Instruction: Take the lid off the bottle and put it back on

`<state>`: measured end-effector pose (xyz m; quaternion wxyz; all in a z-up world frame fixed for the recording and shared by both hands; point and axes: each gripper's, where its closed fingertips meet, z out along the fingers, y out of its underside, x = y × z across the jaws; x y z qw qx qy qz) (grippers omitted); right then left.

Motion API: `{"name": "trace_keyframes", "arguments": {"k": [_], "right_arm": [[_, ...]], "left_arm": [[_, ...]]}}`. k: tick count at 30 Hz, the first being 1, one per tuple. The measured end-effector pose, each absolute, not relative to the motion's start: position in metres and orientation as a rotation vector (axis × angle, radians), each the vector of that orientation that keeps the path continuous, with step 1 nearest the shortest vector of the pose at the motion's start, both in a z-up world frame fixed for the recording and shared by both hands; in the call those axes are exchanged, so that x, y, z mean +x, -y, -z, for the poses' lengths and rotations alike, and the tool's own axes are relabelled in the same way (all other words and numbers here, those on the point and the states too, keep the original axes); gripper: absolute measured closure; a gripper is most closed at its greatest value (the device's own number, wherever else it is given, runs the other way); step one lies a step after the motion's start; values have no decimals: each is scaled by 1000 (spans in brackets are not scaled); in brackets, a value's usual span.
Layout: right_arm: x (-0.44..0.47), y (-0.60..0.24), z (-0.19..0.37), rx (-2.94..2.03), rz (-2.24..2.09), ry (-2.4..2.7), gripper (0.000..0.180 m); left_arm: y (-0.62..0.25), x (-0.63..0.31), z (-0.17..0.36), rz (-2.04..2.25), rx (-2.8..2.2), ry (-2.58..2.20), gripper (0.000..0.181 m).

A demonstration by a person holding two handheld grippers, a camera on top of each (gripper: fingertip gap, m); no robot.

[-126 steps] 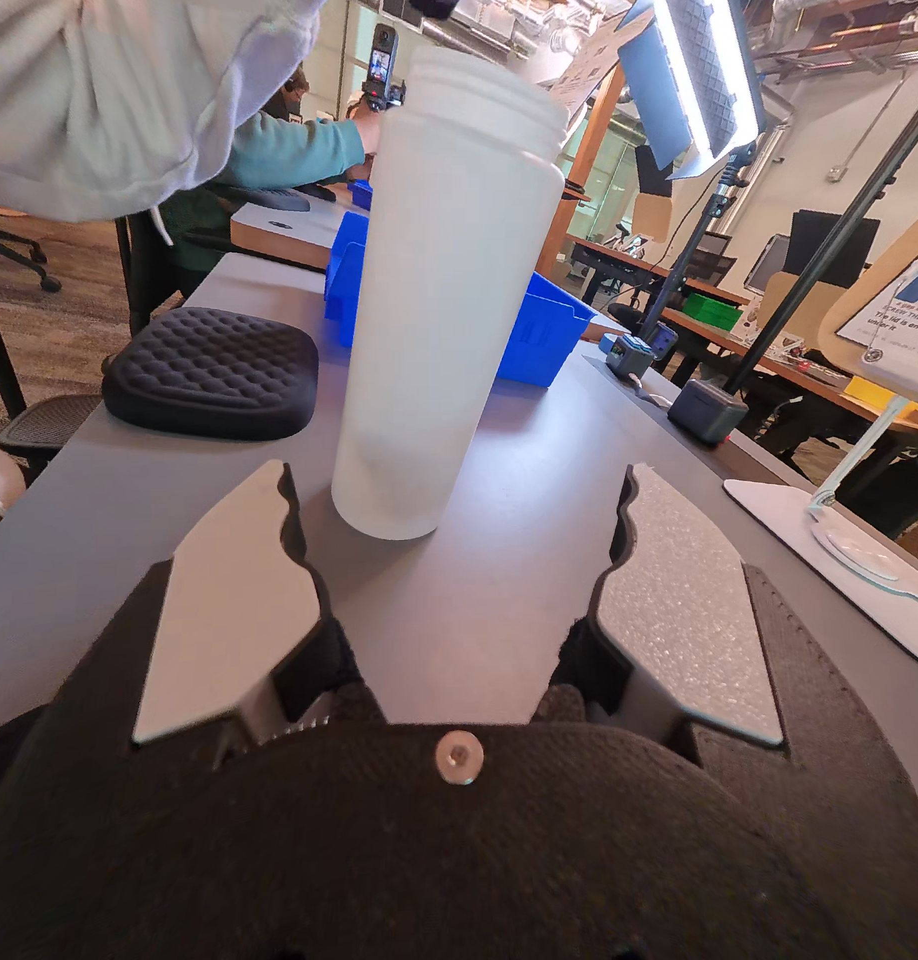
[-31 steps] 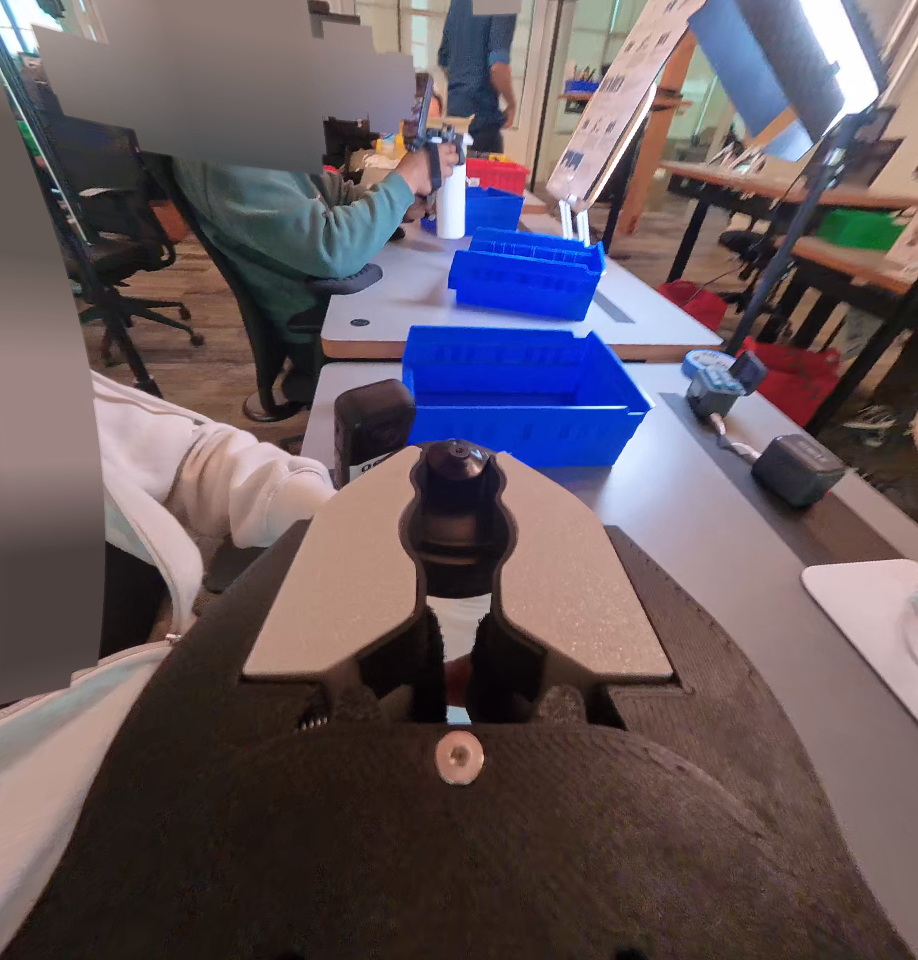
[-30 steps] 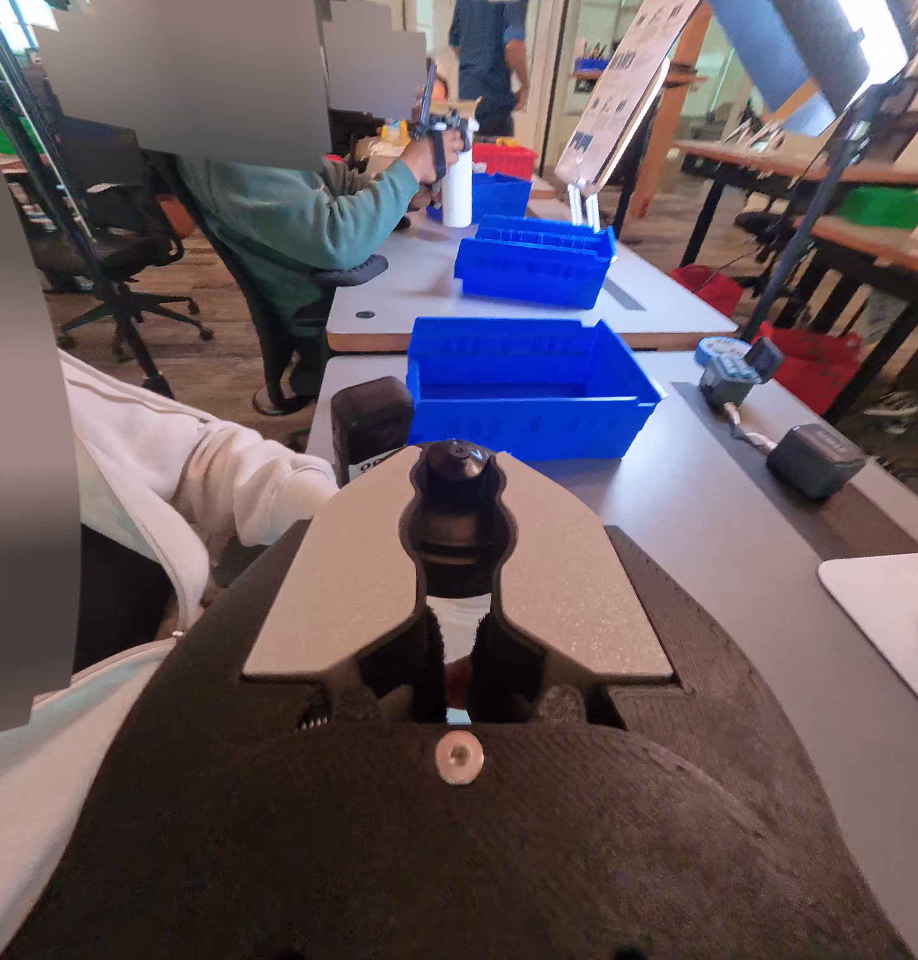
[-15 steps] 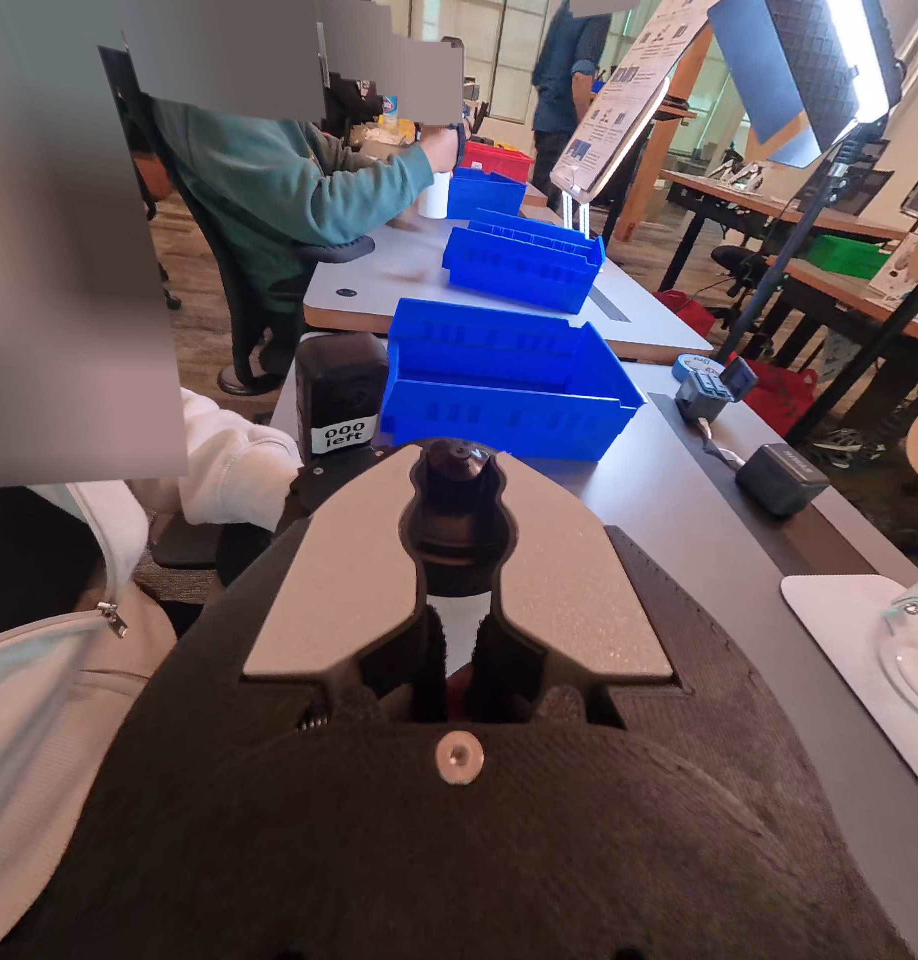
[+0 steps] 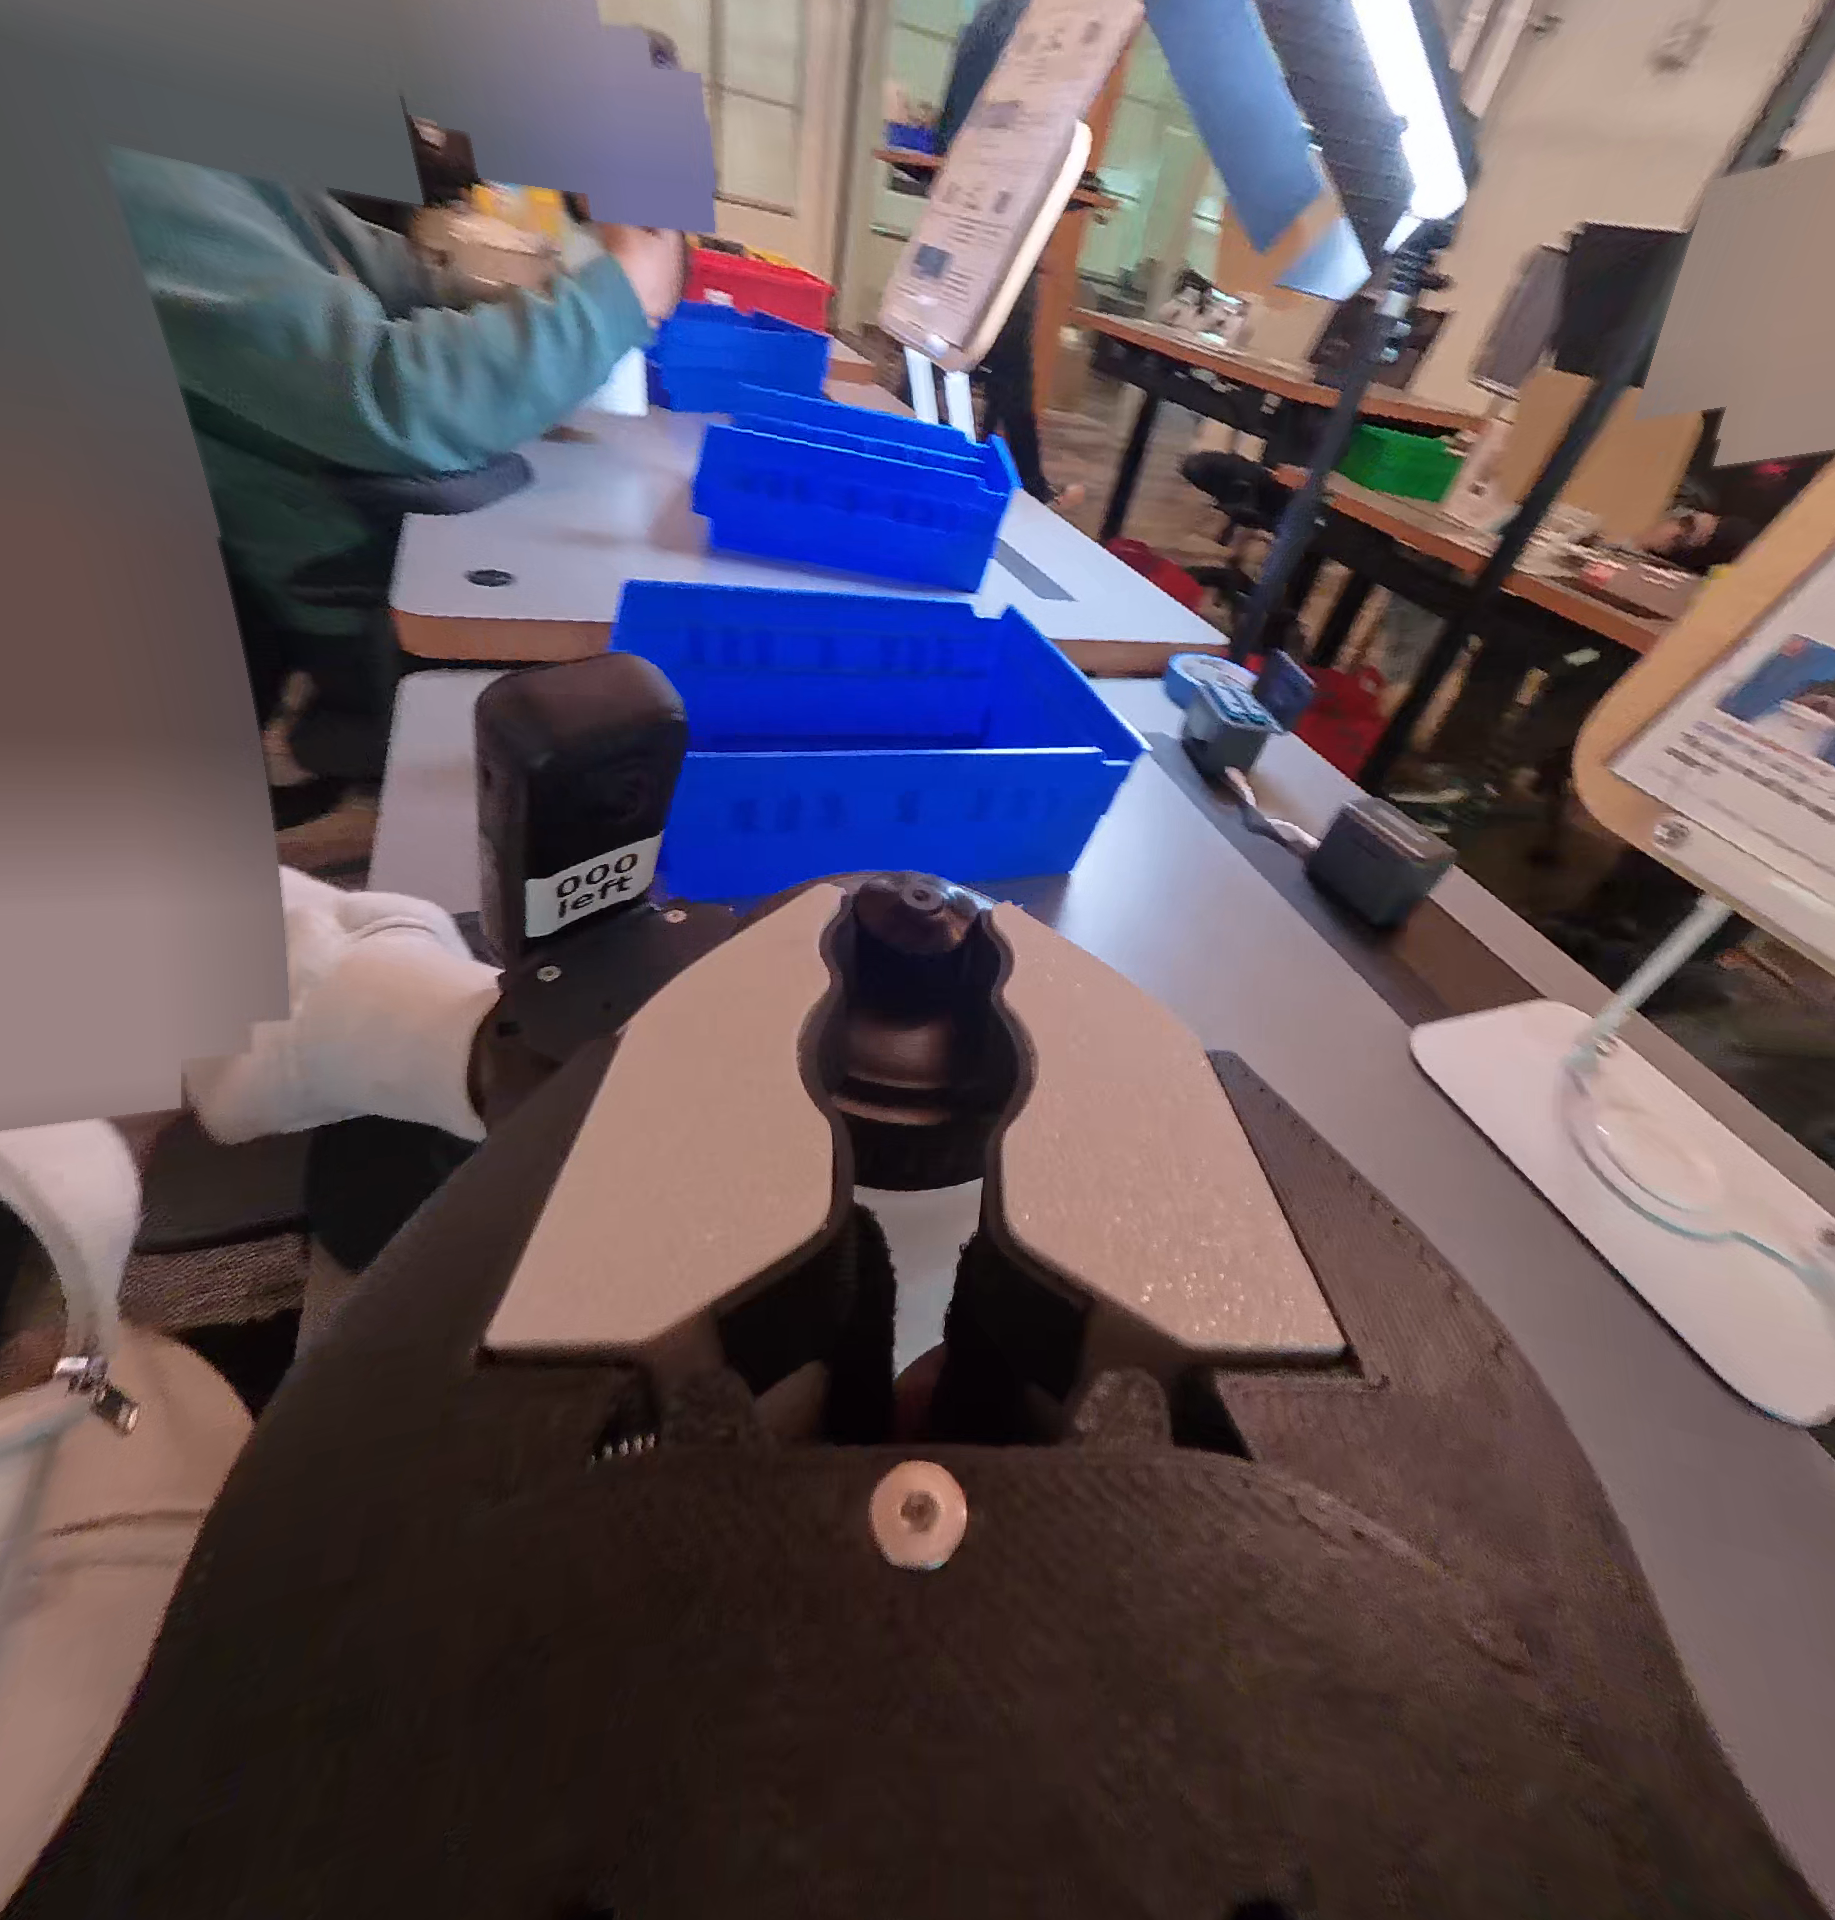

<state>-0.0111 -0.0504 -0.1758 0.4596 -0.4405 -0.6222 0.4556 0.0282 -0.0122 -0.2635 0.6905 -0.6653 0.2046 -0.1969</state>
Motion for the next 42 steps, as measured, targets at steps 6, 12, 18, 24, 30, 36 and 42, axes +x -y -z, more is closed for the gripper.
{"name": "trace_keyframes", "arguments": {"k": [6, 12, 18, 24, 30, 36, 42], "right_arm": [[-5, 55, 175, -1212, -1064, 1485, 150], [6, 61, 176, -1147, -1069, 1613, 111], [-2, 61, 179, -947, -1100, 1760, 90], [-10, 60, 189, -920, -1185, 1828, 113], [-11, 59, 189, -935, -1130, 1817, 113], [-10, 50, 190, -1141, -893, 1535, 112], [6, 58, 189, -1197, -872, 1514, 112]], "left_arm": [[12, 31, 263, 426, -1484, -469, 80], [13, 30, 263, 452, -1480, -463, 80], [13, 30, 263, 451, -1477, -463, 80], [15, 30, 263, 463, -1469, -466, 80], [14, 28, 262, 443, -1474, -446, 80], [10, 29, 263, 399, -1494, -438, 79], [11, 23, 263, 404, -1488, -416, 80]]}}
